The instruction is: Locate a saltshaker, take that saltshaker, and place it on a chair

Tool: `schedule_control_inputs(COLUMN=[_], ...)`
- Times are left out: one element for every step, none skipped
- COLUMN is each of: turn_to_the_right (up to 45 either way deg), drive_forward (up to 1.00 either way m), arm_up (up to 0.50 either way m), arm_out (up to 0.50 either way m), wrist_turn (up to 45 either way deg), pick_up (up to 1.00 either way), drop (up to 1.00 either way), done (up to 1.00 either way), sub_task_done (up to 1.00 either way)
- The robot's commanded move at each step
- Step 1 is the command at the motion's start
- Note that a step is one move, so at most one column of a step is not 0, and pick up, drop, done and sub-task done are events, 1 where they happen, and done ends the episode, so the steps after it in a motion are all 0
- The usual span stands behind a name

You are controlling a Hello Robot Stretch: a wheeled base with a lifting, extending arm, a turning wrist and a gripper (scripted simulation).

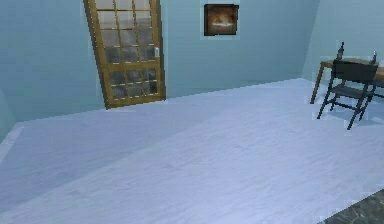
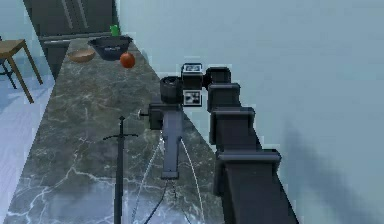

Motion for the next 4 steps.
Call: schedule_control_inputs(turn_to_the_right=[0.0, 0.0, 0.0, 0.0], drive_forward=[0.00, 0.00, 0.00, 0.00], arm_up=[0.00, 0.00, 0.00, 0.00], arm_out=[0.00, 0.00, 0.00, 0.00], wrist_turn=[45.0, 45.0, 45.0, 24.0], pick_up=[0.00, 0.00, 0.00, 0.00], drop=[0.00, 0.00, 0.00, 0.00], done=[0.00, 0.00, 0.00, 0.00], sub_task_done=[0.00, 0.00, 0.00, 0.00])
